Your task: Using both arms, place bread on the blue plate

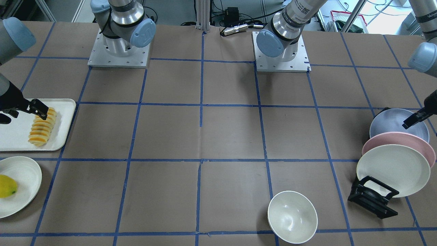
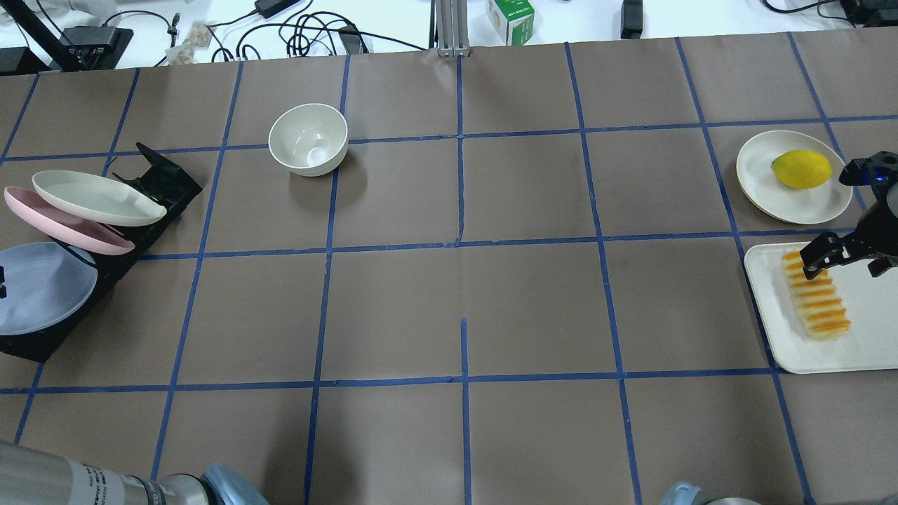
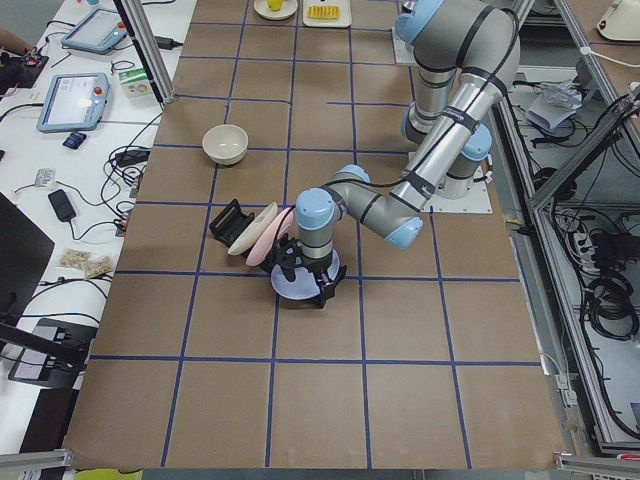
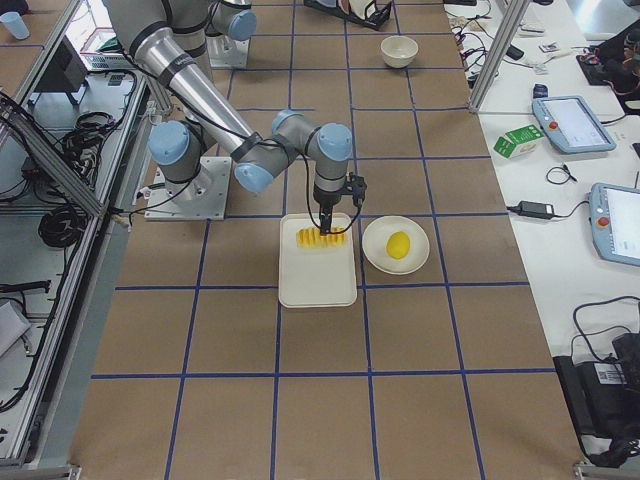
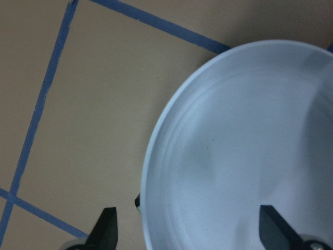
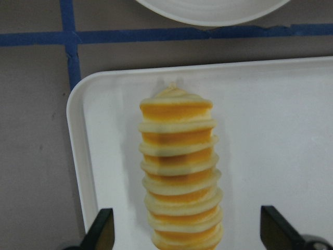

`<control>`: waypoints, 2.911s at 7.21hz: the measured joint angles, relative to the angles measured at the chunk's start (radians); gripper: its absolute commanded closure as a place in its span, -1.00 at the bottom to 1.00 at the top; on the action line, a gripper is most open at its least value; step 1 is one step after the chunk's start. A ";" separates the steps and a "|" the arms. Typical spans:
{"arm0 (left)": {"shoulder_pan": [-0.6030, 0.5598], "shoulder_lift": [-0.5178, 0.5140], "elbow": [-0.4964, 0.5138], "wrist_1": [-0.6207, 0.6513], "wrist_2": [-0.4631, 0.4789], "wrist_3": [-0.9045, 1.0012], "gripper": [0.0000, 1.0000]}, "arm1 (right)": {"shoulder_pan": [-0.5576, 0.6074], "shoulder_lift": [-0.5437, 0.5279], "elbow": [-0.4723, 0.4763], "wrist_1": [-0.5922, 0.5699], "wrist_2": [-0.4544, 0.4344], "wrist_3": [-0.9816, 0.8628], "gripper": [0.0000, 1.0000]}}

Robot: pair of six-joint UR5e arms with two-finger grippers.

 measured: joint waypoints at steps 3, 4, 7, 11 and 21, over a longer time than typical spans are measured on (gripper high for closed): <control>0.000 -0.001 0.011 0.001 0.026 0.004 1.00 | -0.012 0.099 0.006 -0.063 -0.004 0.005 -1.00; -0.001 0.002 0.015 -0.001 0.027 0.004 1.00 | -0.013 0.108 0.008 -0.069 -0.001 0.005 -0.95; -0.001 -0.002 0.043 -0.032 0.027 0.004 1.00 | -0.013 0.131 0.003 -0.064 -0.005 0.003 1.00; -0.001 0.029 0.206 -0.290 0.074 0.022 1.00 | -0.007 0.079 -0.026 0.031 -0.006 0.006 1.00; -0.566 0.287 0.120 -0.641 -0.102 -0.251 1.00 | 0.395 -0.079 -0.464 0.683 0.095 0.478 1.00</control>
